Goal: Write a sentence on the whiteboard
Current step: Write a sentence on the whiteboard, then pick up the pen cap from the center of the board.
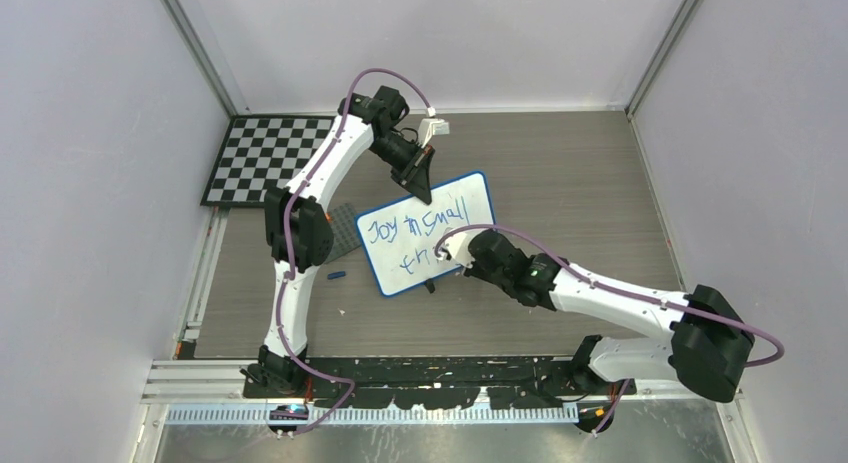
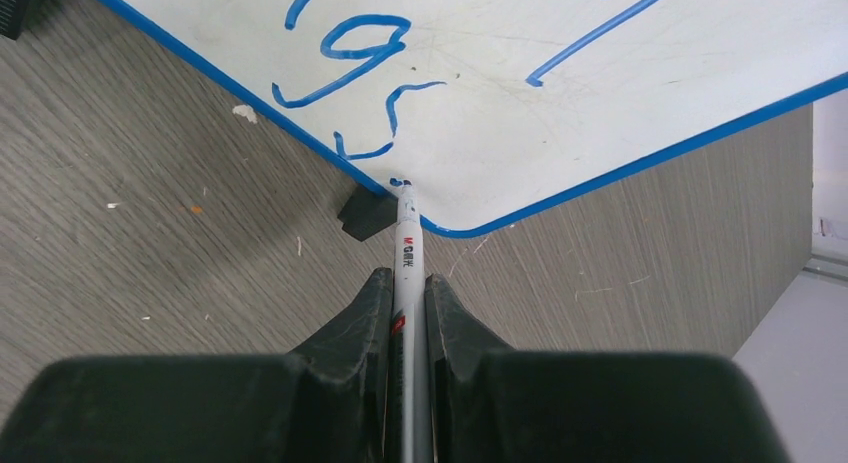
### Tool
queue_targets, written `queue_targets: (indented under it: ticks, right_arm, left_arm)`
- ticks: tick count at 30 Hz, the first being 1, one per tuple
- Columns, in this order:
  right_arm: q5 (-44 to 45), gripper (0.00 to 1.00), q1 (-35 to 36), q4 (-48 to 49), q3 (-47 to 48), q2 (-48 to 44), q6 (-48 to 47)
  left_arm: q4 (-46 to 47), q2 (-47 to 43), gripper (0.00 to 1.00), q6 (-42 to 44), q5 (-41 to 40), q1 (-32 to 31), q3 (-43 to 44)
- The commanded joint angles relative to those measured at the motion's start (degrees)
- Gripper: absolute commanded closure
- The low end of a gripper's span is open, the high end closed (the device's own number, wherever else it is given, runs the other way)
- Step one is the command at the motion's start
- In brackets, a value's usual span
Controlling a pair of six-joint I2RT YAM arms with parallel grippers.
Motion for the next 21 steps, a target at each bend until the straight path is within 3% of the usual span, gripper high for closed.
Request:
queue_targets:
  ticks: [1, 3, 7, 13, 15, 19, 21]
  right_arm:
    - [-2.8, 1.00, -0.3, 0.2, 3.6, -5.2, -0.3]
    - [-4.7, 1.00, -0.3, -1.8, 4.9, -6.6, -0.5]
    - [-8.3, 1.00, -0.5, -5.7, 7.8, -8.9, 0.1]
    - [-13.7, 1.00, -2.2, -11.8, 14.5, -9.4, 2.6]
    - [-15.3, 1.00, -3.0, -13.4, 16.7, -9.3, 3.4]
    - [-18.4, 1.00, -5.1, -17.2, 20.8, -9.4, 6.0]
    - [-19.2, 1.00, -6.2, -18.8, 23.4, -9.5, 6.9]
  left_arm:
    - [-2.6, 1.8, 1.00, -0.8, -4.3, -3.7, -2.2]
    - [-2.5, 1.4, 0.93, -1.1, -4.2, -3.7, -1.8]
    - [-2.3, -0.2, 0.66, -2.2, -4.2, -3.6, 0.0]
    - [-5.0, -2.3, 0.15, -4.4, -3.6, -3.1, 9.4]
    - [-5.5, -3.4, 0.02, -5.5, -2.8, -2.3, 13.4]
    - [-4.8, -8.3, 0.00, -6.1, -1.2, 2.3, 14.2]
    - [-4.1, -12.0, 0.00, -5.4, 0.0, 7.6, 11.5]
